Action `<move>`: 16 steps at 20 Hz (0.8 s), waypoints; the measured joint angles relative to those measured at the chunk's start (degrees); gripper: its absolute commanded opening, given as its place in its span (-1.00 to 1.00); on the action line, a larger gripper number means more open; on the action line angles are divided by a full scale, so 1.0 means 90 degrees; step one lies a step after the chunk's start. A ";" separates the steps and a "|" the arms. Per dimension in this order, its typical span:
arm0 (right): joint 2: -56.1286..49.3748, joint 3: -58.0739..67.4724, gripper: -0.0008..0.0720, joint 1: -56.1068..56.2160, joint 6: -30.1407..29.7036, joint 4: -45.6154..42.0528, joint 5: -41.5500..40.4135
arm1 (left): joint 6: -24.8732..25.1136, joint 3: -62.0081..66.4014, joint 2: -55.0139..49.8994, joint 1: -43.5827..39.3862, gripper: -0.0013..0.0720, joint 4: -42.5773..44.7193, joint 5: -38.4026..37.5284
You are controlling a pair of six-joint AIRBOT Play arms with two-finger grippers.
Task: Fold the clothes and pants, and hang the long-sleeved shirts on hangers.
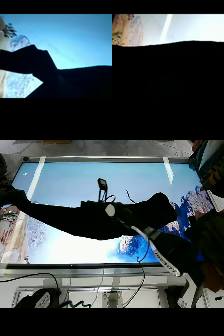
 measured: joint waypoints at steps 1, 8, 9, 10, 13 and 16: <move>-0.0202 0.0231 -0.91 0.0151 0.0022 0.0153 0.0036 | 0.0049 0.0000 0.0073 0.0000 -0.93 -0.0262 -0.0151; -0.1066 0.1071 -0.91 0.1299 0.0053 0.0777 0.0525 | 0.0134 0.0000 0.0012 0.0000 -0.93 -0.1253 -0.0457; -0.1100 0.1105 -0.91 0.1379 0.0053 0.0748 0.0534 | 0.0151 0.0000 -0.0053 -0.0015 -0.93 -0.1341 -0.0461; -0.1124 0.1127 -0.91 0.1426 0.0053 0.0692 0.0607 | 0.0153 -0.0002 -0.0134 -0.0041 -0.93 -0.1404 -0.0471; -0.1117 0.1161 -0.91 0.1270 0.0046 0.0396 0.1049 | 0.0318 -0.0002 -0.0495 -0.0209 -0.93 -0.1523 -0.0471; -0.0967 0.1175 -0.91 0.0714 -0.0165 0.0068 0.1928 | 0.0772 -0.0002 -0.0967 -0.0527 -0.93 -0.1571 -0.0155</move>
